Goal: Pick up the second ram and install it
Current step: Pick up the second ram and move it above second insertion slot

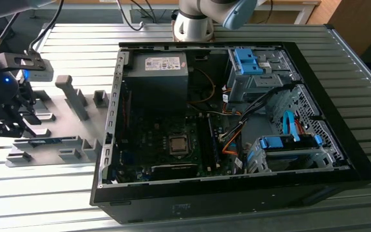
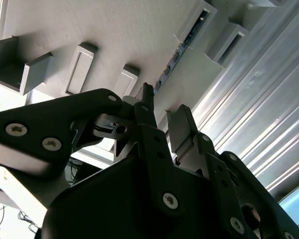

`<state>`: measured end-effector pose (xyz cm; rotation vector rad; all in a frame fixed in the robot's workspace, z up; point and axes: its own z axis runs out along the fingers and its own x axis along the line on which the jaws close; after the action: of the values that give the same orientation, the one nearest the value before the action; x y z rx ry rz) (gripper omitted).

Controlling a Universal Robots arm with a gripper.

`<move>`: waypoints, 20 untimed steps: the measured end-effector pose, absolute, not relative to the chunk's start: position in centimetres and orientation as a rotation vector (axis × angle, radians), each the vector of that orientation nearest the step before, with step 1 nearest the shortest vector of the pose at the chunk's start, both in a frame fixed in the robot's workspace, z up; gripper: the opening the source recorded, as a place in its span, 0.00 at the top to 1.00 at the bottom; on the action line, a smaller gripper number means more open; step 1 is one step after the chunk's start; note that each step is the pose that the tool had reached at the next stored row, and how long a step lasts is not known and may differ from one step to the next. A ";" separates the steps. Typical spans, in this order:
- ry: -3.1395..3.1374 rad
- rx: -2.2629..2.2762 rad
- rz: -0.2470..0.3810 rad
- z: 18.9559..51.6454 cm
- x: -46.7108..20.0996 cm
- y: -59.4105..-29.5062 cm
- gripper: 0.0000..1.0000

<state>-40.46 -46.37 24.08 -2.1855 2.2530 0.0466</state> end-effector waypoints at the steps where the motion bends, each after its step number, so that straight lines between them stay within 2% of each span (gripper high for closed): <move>1: 2.253 -2.186 0.047 23.9 -40.5 -46.4 0.60; 12: 2.253 -2.186 0.047 21.9 -40.5 -46.5 0.60; 20: 2.253 -2.185 0.046 21.6 -40.5 -46.6 0.60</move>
<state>-40.45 -46.57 21.63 -2.1854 2.2529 0.0465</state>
